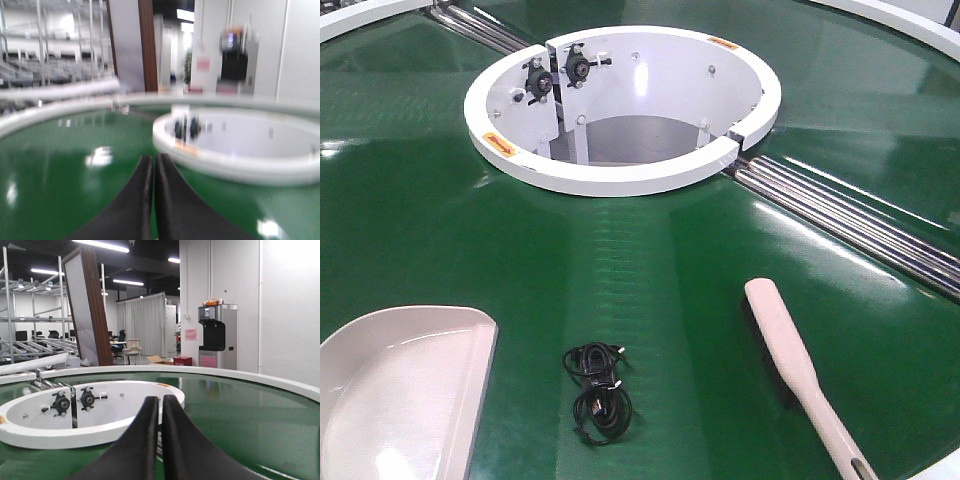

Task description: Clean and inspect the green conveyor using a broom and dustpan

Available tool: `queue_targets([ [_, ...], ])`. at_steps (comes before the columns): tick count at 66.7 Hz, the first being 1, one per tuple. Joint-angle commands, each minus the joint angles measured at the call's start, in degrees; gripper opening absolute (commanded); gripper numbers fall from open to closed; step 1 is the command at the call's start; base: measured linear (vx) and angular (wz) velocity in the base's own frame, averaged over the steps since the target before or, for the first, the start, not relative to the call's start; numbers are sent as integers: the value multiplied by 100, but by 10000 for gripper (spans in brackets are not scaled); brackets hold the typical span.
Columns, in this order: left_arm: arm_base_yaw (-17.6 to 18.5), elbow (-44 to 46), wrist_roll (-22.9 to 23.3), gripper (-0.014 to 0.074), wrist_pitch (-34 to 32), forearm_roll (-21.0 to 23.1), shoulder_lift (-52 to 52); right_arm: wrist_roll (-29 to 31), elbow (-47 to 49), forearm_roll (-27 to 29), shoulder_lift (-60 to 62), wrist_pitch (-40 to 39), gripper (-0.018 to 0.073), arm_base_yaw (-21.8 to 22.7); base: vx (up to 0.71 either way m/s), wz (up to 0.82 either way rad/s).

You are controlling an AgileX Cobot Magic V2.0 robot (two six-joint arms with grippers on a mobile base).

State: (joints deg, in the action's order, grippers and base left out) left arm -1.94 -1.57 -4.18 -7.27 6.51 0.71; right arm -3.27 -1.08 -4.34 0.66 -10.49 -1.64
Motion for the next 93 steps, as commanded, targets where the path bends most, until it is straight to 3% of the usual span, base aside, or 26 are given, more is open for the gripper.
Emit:
queue_targets([
  [1, 4, -52, 49, -23, -1551, 402, 88, 107, 488, -57, 36, -390, -5, -15, 0, 0],
  [5, 4, 116, 105, -23, -1950, 446, 88, 173, 828, -57, 36, -262, -5, -15, 0, 0],
  [9, 4, 504, 145, -23, -1809, 330, 65, 171, 1274, -57, 8, -6, -5, -15, 0, 0],
  [20, 4, 2112, 157, -23, -475, -889, -440, 241, 2687, -57, -570, 977, -5, -15, 0, 0],
  [25, 4, 2812, 194, -23, 104, -1062, -846, 254, 3147, -57, -1064, 1414, -5, -15, 0, 0],
  [36, 4, 3968, 189, -5, 1752, -899, -1966, 244, 3714, -10, -2157, 1827, 36, -15, 0, 0],
  [45, 4, 4328, -96, 85, 2439, -596, -2792, 221, 3751, 168, -2763, 1638, 177, -15, 0, 0],
  [54, 4, 4328, -683, 299, 2475, -83, -3293, 226, 3751, 250, -3087, 1646, 443, -15, 0, 0],
  [61, 4, 4328, -771, 506, 2559, 323, -3466, 218, 3751, 250, -3163, 1609, 631, -15, 0, 0],
  [70, 4, 4328, -771, 698, 2633, 345, -3524, 13, 3751, 332, -3150, 1591, 728, -15, 0, 0],
  [79, 4, 4328, -771, 703, 2627, 345, -3524, 364, 3765, 466, -3274, 2111, 715, -319, 0, 0],
  [86, 4, 4328, -771, 671, 2607, 345, -3524, 891, 3991, 479, -3710, 3095, 701, -933, 0, 0],
  [93, 4, 4328, -771, 632, 2607, 345, -3524, 860, 4357, 480, -4401, 3797, 692, -1500, 0, 0],
])
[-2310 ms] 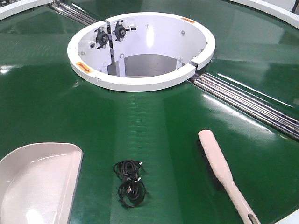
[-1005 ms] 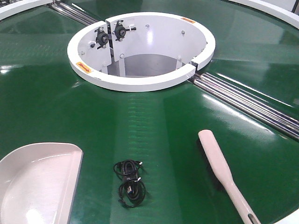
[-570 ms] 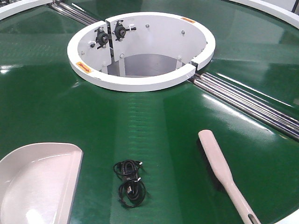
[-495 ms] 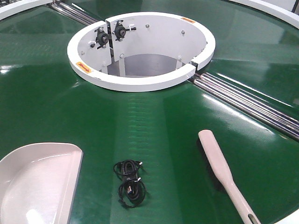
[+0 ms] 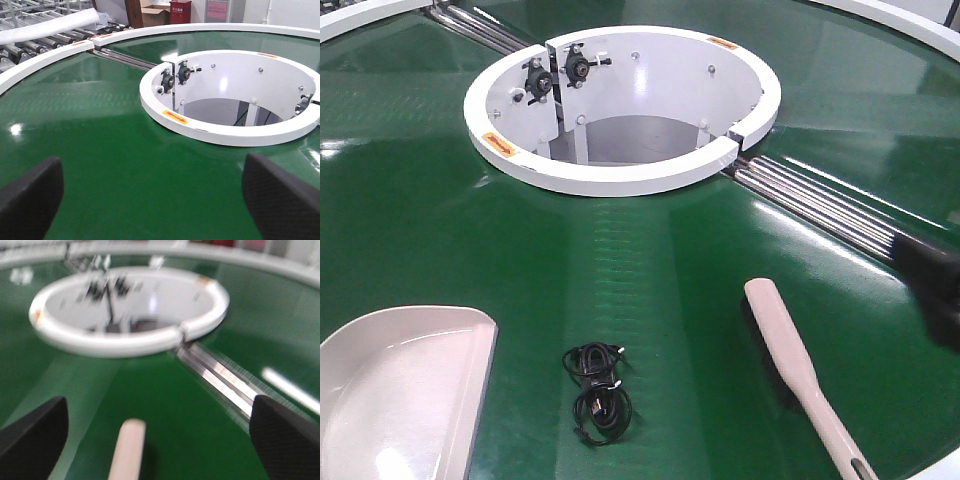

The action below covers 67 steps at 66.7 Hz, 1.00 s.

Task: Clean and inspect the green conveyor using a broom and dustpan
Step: 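Lower the right gripper onto the cream brush handle and grasp it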

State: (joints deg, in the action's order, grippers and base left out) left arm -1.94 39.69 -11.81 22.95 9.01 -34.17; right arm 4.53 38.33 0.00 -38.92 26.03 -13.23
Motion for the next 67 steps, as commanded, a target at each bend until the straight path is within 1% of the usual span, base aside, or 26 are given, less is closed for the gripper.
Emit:
queue_targets([
  [1, 4, 203, -8, 629, -414, 94, -36, 57, 459, 45, -610, 207, 692, -390, 0, 0],
  [6, 4, 203, -8, 608, -414, 94, -36, -157, 762, 0, -1330, 597, 688, -570, 0, 0],
  [15, 4, 203, -8, 589, -401, 94, -36, -584, 1485, -39, -2645, 1465, 678, -599, 0, 0],
  [21, 4, 203, -8, 589, -376, 94, -36, -688, 2038, -39, -3416, 2137, 667, -599, 0, 0],
  [31, 4, 203, -8, 589, -257, 94, -36, -742, 2994, -39, -4490, 2915, 658, -599, 0, 0],
  [38, 4, 203, -8, 589, -129, 94, -36, -651, 3437, -39, -4995, 3156, 653, -599, 0, 0],
  [44, 4, 203, -8, 589, -52, 94, -36, -567, 3638, -39, -5307, 3346, 651, -593, 0, 0],
  [49, 4, 203, -8, 589, 5, 94, -36, -541, 3689, -39, -5510, 3503, 650, -584, 0, 0],
  [59, 4, 203, -8, 589, 55, 94, -36, -453, 3684, -39, -5837, 3536, 644, -584, 0, 0],
  [67, 4, 203, -8, 589, 58, 94, -36, -453, 3684, 0, -6065, 3484, 638, -364, 0, 0],
])
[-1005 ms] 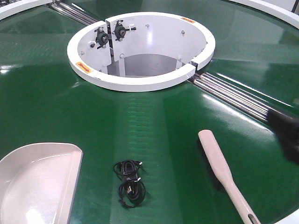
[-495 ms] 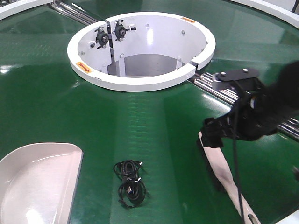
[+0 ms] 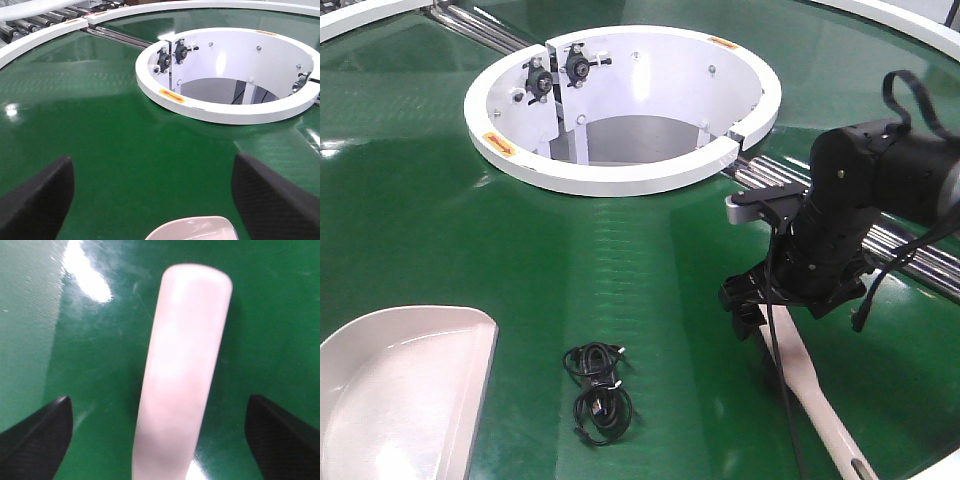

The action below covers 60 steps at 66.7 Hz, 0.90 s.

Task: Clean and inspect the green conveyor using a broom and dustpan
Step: 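Lower the right gripper onto the cream brush handle and grasp it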

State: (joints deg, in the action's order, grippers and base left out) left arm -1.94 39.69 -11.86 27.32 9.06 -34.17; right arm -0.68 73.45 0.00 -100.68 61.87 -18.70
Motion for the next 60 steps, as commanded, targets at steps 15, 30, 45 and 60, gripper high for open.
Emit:
queue_targets([
  [15, 4, 203, -2, 589, -336, 89, -36, 722, 172, 555, -78, -136, 595, 475, 0, 0],
  [30, 4, 203, -2, 589, -336, 89, -36, 657, 172, 591, -84, -494, 588, 273, 0, 0],
  [45, 4, 203, -2, 589, -250, 96, -18, 495, 172, 426, -315, -528, 588, 294, 0, 0],
  [60, 4, 203, -2, 589, -84, 91, -18, 483, 172, 414, -471, -420, 540, 294, 0, 0],
])
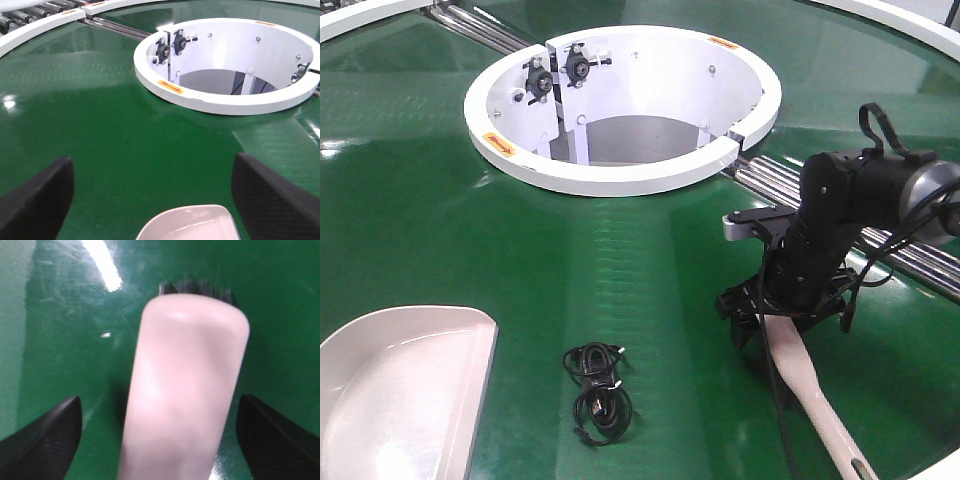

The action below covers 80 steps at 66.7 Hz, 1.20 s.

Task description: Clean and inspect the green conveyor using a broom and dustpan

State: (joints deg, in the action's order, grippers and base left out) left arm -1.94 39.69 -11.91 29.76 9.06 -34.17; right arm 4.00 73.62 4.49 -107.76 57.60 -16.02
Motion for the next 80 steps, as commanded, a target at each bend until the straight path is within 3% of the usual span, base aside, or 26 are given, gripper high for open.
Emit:
queue_targets([
  [1, 4, 203, 2, 589, -328, 91, -18, 16, 155, -35, 237, 7, 529, 27, 0, 0],
  [9, 4, 203, 2, 589, -328, 91, -18, 16, 155, -35, 237, 41, 342, 27, 0, 0],
  [19, 4, 203, 2, 589, -328, 91, -18, 16, 155, -14, 329, 243, -17, 27, 0, 0],
  [35, 4, 203, 2, 589, -322, 91, -18, 63, 161, 3, 961, 621, -10, 27, 0, 0],
  [49, 4, 203, 2, 589, -322, 91, -18, 58, 161, -8, 1426, 1595, -10, 27, 0, 0],
  [80, 4, 203, 2, 589, -44, 91, -18, -500, 121, 15, 1864, 1587, -6, 27, 0, 0],
])
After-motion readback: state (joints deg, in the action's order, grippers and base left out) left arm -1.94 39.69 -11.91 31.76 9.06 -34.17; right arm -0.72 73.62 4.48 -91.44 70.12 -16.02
